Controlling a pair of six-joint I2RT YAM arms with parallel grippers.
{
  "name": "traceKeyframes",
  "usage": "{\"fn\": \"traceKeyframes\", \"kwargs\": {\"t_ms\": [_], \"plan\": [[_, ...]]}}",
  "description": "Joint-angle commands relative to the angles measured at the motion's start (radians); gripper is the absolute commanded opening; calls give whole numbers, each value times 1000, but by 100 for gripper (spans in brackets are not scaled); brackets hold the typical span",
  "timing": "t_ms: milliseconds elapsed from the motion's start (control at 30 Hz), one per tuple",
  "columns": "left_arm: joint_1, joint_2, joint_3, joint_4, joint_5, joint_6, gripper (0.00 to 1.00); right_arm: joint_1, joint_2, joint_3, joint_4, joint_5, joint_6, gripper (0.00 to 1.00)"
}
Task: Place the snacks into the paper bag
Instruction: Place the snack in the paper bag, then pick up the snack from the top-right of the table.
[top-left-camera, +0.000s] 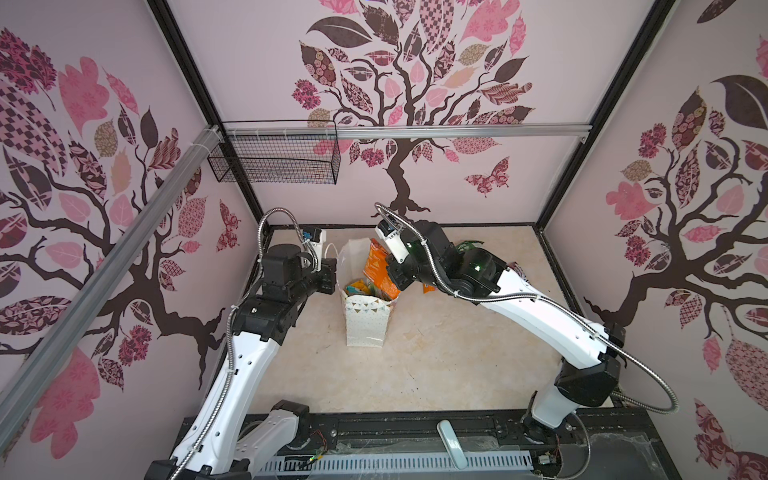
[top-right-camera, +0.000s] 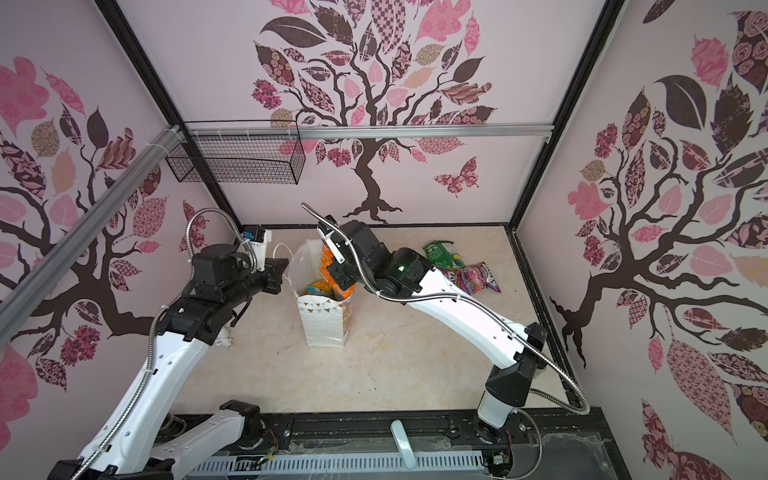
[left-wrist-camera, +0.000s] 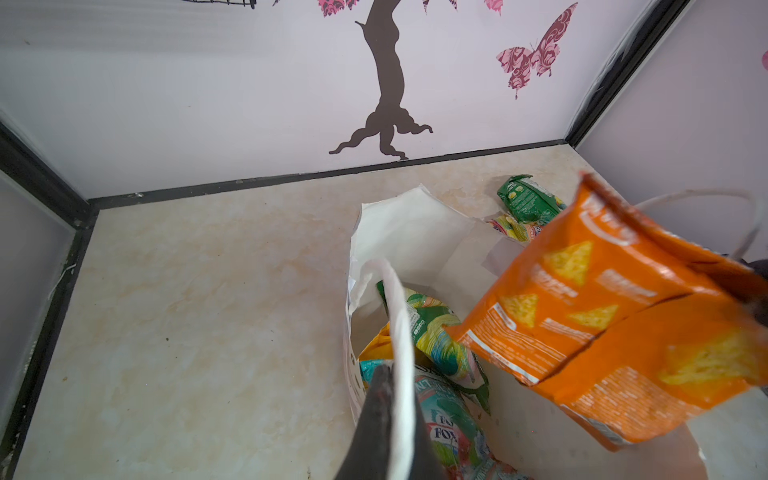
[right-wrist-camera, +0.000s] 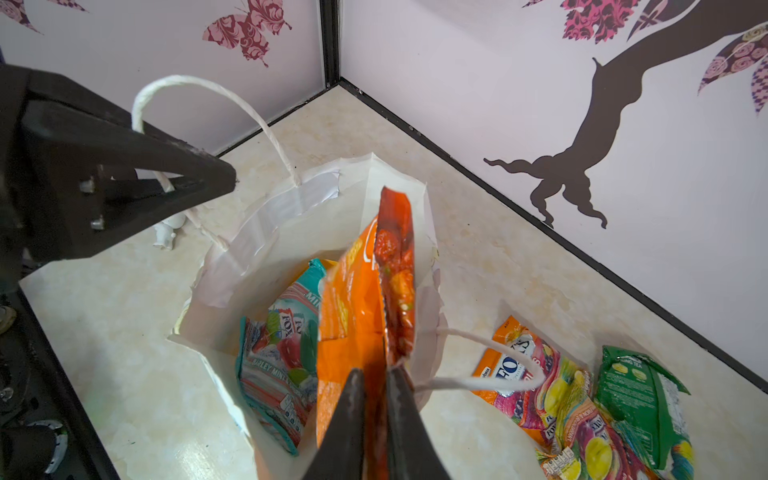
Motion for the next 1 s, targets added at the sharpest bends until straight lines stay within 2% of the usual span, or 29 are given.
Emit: {"fn": "traceKeyframes", "kwargs": {"t_ms": [0, 267, 467, 533, 600, 667, 800, 967], "plan": [[-3, -11, -22, 16, -5, 5, 0, 1, 14, 44, -4, 9, -5, 20], [-2, -5, -25, 19, -6, 6, 0, 2, -8, 39, 24, -38, 0, 25], [-2, 1, -21, 14, -3, 6, 0, 2, -95, -19, 81, -45, -1, 25], [-2, -5, -24, 16, -2, 5, 0, 2, -152, -66, 118, 0, -34, 27], [-2, -10, -25, 20, -2, 4, 0, -7, -214, -123, 170, 109, -72, 28], [-3, -10, -24, 21, 8, 3, 0, -36, -271, -168, 203, 154, -91, 29], [-2, -7, -24, 22, 5, 3, 0, -129, -350, -246, 214, 143, -63, 30], [-3, -6, -22, 20, 10, 3, 0, -236, -359, -344, 200, 216, -70, 32]]}}
